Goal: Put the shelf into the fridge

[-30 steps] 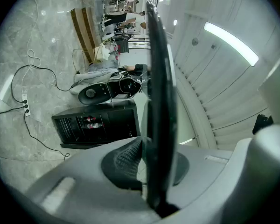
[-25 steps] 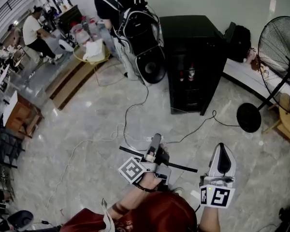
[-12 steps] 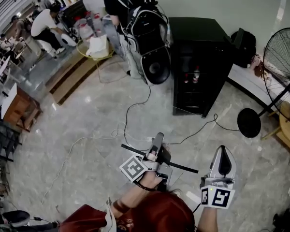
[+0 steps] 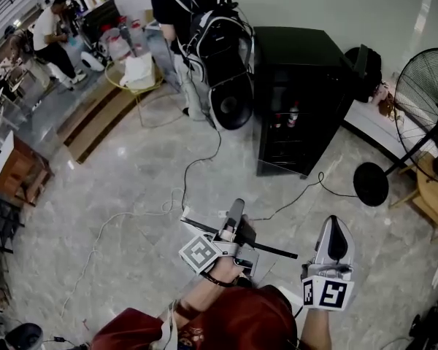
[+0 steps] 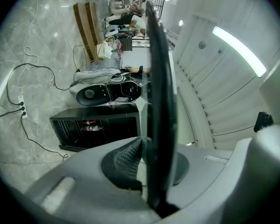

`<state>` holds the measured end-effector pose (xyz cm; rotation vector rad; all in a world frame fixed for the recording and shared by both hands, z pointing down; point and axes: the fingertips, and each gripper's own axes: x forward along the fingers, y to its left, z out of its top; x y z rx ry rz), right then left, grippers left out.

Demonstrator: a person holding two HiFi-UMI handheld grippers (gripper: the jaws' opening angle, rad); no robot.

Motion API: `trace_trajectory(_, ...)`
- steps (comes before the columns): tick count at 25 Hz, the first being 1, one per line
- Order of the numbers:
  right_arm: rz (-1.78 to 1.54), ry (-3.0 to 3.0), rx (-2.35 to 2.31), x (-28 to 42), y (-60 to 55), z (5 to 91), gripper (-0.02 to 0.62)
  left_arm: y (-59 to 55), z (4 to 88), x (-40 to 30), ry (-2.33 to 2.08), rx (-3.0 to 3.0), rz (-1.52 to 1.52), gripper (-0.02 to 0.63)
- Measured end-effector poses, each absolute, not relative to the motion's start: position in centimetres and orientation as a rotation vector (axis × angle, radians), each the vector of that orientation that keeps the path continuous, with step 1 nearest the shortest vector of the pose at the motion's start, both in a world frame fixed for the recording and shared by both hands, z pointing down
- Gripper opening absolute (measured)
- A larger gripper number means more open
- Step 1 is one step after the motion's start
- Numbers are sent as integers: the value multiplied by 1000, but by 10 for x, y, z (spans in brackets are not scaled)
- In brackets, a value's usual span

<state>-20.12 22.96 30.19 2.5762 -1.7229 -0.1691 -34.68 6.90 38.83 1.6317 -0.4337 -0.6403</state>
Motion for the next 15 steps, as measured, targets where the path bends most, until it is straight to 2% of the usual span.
trace_trajectory(8,-141,-1629,2595,-199,216,311,0,48,401,-335,-398,1609,-606,15)
trace_trajectory(15,-125,-1587,2646,-170,211,317,0,38,406,-302,-388,1613,-568,15)
